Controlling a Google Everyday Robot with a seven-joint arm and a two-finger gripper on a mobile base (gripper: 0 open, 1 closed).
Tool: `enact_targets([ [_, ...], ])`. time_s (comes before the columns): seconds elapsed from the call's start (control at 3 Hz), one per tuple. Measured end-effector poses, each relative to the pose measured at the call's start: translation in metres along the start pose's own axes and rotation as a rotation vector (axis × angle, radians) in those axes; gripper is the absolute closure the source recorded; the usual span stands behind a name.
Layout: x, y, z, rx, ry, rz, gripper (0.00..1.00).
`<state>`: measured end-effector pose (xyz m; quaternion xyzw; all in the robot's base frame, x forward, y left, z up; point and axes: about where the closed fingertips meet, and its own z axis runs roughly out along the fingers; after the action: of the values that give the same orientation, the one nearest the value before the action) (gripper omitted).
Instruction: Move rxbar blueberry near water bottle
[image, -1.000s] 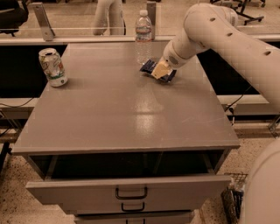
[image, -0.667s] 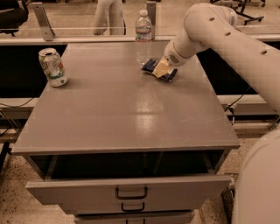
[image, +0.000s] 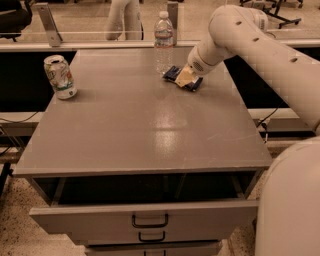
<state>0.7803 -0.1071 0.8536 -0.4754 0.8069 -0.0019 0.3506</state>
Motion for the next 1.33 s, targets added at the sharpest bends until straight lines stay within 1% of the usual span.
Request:
enact_targets([
  [0.33,0.0,-0.006,0.007,0.008,-0.01,0.024,0.17],
  [0.67,-0.001,-0.009,0.011,0.013,-0.02,0.039,0.0],
  [1.0,0.0,-0.01,0.01,0.016,-0.026,0.044,0.0],
  [1.33,0.009,-0.002,-0.013,-0.01,-0.08,0.064,0.0],
])
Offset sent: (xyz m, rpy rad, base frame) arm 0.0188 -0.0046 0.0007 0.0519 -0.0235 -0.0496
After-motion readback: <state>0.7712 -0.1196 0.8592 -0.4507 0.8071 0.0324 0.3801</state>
